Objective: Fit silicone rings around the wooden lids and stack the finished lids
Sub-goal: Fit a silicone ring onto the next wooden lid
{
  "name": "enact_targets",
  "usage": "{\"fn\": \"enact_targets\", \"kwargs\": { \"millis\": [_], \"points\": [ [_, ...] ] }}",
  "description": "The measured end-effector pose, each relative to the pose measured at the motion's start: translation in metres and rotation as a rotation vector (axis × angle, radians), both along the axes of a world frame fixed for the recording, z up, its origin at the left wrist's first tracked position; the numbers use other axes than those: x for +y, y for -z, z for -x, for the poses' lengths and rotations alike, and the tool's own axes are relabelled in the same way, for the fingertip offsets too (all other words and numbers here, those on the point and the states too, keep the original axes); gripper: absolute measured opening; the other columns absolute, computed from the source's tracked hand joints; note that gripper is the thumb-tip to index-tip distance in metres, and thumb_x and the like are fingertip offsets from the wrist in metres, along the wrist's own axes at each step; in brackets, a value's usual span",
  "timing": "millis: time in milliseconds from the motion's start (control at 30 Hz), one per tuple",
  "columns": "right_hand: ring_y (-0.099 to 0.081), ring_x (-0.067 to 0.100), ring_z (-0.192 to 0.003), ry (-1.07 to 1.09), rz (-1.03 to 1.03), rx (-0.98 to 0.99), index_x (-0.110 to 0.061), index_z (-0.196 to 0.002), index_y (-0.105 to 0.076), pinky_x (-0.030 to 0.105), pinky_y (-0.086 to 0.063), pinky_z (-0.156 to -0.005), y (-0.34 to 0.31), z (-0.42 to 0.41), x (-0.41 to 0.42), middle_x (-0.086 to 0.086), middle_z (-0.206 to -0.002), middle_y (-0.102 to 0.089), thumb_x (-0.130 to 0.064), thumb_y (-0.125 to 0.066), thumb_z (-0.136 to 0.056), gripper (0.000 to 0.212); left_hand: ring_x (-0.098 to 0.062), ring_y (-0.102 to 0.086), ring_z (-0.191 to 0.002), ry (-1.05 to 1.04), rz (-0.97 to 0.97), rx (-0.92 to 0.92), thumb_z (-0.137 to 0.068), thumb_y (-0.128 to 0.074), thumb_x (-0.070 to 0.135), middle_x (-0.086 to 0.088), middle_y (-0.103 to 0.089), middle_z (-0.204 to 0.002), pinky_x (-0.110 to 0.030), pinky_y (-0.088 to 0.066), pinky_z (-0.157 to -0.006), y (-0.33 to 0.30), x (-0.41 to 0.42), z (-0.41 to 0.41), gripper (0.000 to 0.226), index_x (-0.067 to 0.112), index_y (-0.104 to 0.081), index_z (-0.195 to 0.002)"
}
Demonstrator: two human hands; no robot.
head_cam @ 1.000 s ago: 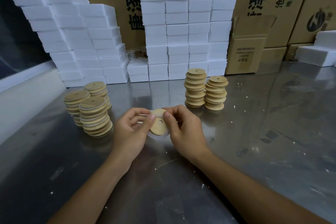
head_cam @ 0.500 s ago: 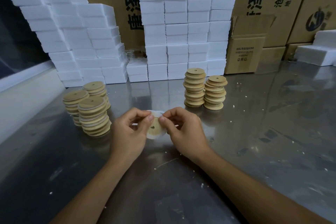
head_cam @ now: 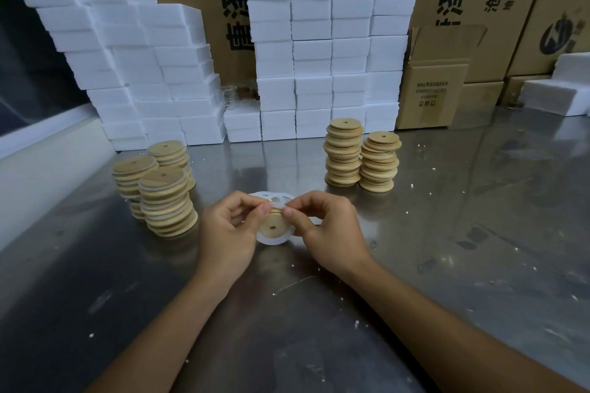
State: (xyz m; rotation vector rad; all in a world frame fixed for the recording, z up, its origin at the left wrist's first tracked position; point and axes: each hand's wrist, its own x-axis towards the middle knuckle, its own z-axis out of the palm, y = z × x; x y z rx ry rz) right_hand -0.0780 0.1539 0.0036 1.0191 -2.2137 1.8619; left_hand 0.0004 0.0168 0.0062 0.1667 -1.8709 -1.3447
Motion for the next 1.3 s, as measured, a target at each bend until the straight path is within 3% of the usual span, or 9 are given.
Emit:
{"fn": "enact_targets", "kwargs": {
  "millis": [233,333,533,733,1000,1300],
  "points": [
    [-0.07,0.013,-0.088,-0.022,-0.02,-0.055,-0.007,-0.092,-0.074,0.041,-0.06,-0.081,0.0,0.001,-0.001,-0.001,-0.088,-0.074,-0.013,-0.074,-0.088,0.008,-0.01,-0.069,-0.077,-0.09,0.218,0.029,-0.089,-0.066,0.019,0.012,-0.07,-0.081,-0.026,-0.056,-0.066,0.003,-0.005,-0.002,0.018,0.032,-0.064,-0.078],
    [-0.07,0.016,-0.087,-0.019,-0.029,-0.055,-0.007,-0.091,-0.074,0.043,-0.06,-0.08,-0.001,0.001,-0.001,-0.001,-0.086,-0.073,-0.013,-0.073,-0.088,0.007,-0.009,-0.067,-0.077,-0.127,0.362,0.03,-0.09,-0.062,0.022,0.013,-0.068,-0.08,-0.028,-0.055,-0.063,0.003,-0.006,-0.002,0.007,0.025,-0.064,-0.083],
    [-0.069,0.008,-0.087,-0.02,-0.068,-0.035,-0.008,-0.093,-0.074,0.039,-0.06,-0.082,-0.002,0.001,-0.001,-0.01,-0.087,-0.071,-0.014,-0.072,-0.089,0.007,-0.01,-0.063,-0.073,-0.097,0.474,0.003,-0.091,-0.058,0.016,0.014,-0.062,-0.076,-0.017,-0.046,-0.061,0.002,-0.01,-0.002,0.013,0.026,-0.056,-0.083],
    [-0.068,0.004,-0.087,-0.021,-0.098,-0.01,-0.011,-0.094,-0.074,0.034,-0.06,-0.082,-0.004,0.003,0.001,-0.011,-0.088,-0.071,-0.016,-0.072,-0.09,0.007,-0.001,-0.067,-0.078,-0.011,0.285,-0.054,-0.089,-0.063,0.0,0.019,-0.067,-0.079,-0.01,-0.049,-0.068,0.001,-0.012,-0.002,0.026,0.024,-0.058,-0.079],
    [-0.068,0.003,-0.082,-0.024,-0.118,-0.016,-0.013,-0.088,-0.074,0.026,-0.058,-0.081,-0.003,0.005,0.002,-0.008,-0.085,-0.074,-0.017,-0.071,-0.089,0.005,-0.01,-0.071,-0.076,0.063,0.017,-0.065,-0.084,-0.067,-0.007,-0.005,-0.074,-0.079,-0.016,-0.054,-0.069,-0.002,-0.012,-0.004,0.011,0.001,-0.062,-0.078],
    [-0.072,0.016,-0.077,-0.019,-0.154,-0.098,-0.014,-0.085,-0.074,0.04,-0.059,-0.084,0.0,0.009,0.003,0.001,-0.079,-0.075,-0.018,-0.072,-0.089,0.006,-0.006,-0.068,-0.068,0.073,-0.174,-0.1,-0.082,-0.07,-0.004,0.002,-0.074,-0.072,-0.016,-0.053,-0.065,-0.004,-0.017,-0.007,0.018,0.009,-0.066,-0.07]
  ]
}}
